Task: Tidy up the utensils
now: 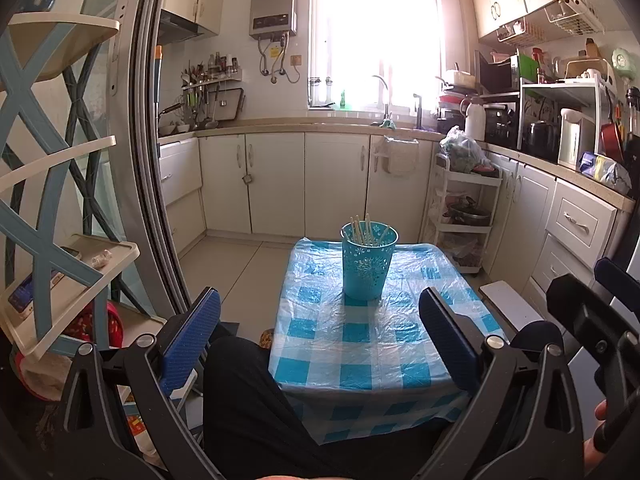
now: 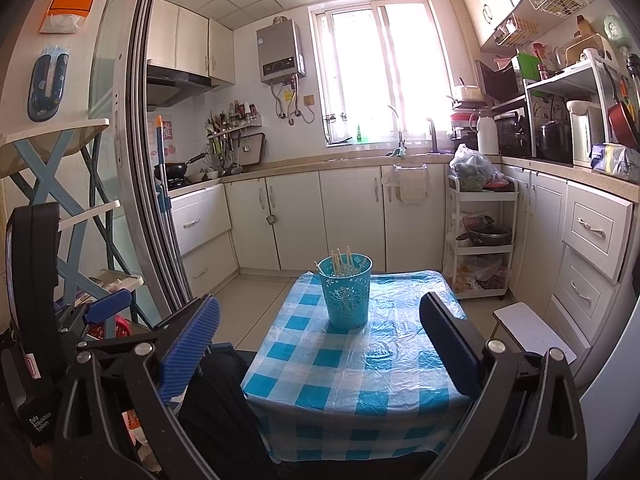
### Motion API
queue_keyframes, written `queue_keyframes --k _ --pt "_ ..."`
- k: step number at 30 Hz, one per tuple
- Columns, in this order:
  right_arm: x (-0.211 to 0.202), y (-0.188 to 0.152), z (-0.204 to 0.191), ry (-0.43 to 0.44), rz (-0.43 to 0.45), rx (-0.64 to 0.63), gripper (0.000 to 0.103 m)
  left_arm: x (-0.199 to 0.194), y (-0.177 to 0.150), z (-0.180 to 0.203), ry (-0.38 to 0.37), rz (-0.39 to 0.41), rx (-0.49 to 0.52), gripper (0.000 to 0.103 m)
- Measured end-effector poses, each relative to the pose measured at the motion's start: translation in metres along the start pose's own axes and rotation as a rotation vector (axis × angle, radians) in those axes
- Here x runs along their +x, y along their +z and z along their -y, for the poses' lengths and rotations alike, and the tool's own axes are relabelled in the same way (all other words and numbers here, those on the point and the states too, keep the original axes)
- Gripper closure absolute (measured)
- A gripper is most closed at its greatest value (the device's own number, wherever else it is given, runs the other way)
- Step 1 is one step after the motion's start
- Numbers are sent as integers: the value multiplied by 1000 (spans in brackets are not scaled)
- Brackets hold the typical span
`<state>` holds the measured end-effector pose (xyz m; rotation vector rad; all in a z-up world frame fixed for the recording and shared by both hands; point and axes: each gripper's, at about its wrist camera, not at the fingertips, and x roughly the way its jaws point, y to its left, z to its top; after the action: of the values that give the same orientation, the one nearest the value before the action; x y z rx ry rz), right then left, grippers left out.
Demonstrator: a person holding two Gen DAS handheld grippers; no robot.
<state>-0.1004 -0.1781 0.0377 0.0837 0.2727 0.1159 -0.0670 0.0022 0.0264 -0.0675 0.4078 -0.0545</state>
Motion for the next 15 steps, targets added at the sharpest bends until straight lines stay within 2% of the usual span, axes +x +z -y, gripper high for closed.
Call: queue_keyframes --k 5,10,15 --pt "-1 -1 3 2 18 8 7 -4 -1 1 3 32 19 8" --pt "-4 0 6 -2 33 10 7 6 -2 3 -15 -14 27 8" --pt "-4 -1 6 -5 31 9 7 9 -4 2 -16 -23 26 8"
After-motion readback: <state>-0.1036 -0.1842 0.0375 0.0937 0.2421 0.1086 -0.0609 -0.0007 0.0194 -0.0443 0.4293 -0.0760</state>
